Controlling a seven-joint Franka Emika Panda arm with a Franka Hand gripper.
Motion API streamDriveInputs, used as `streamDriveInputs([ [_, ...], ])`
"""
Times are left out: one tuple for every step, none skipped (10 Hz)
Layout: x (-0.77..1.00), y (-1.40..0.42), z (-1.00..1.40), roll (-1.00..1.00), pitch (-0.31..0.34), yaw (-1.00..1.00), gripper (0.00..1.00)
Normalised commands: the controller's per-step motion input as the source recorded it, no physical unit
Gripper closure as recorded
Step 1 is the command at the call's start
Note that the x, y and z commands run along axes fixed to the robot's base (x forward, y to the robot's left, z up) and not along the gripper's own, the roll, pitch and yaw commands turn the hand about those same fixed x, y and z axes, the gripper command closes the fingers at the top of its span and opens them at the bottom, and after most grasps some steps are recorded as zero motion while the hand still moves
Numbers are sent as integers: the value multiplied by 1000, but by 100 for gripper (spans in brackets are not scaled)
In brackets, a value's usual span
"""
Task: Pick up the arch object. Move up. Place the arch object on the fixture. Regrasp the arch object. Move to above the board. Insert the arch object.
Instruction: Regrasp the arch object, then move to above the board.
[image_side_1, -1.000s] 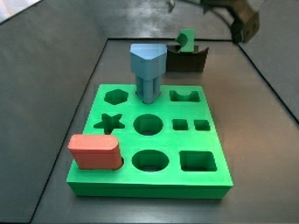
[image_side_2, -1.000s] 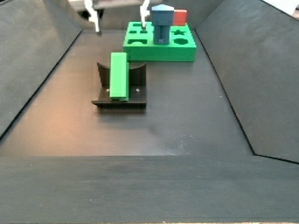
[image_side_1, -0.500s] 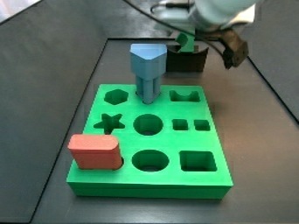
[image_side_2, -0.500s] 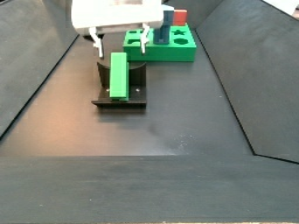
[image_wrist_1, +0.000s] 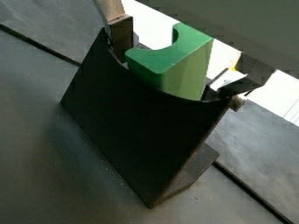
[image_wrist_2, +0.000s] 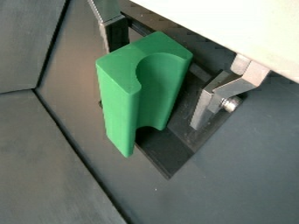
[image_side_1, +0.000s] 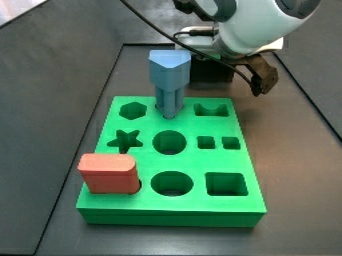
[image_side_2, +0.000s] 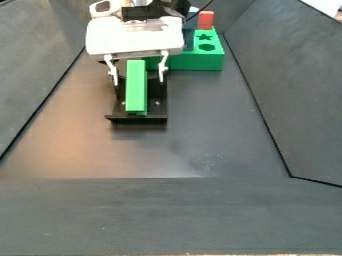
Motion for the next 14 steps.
streamDriveInputs([
  [0, 0, 0, 0, 0, 0, 100],
  [97, 123, 1000, -71, -71, 118, 100],
  [93, 108, 1000, -80, -75, 116, 100],
  [82, 111, 1000, -82, -56, 67, 100],
  [75, 103, 1000, -69, -54, 29, 100],
  [66, 95, 1000, -49, -41, 1, 100],
  [63, 92, 1000, -45, -29, -11, 100],
  [54, 86, 1000, -45, -3, -24, 100],
  [45, 80, 1000, -44, 17, -26, 100],
  [39, 74, 1000, -45, 37, -24, 100],
  [35, 71, 1000, -45, 51, -18, 100],
  [27, 61, 1000, -46, 72, -8, 100],
  [22, 57, 1000, -50, 80, 1, 100],
  [16, 49, 1000, -55, 94, 19, 100],
])
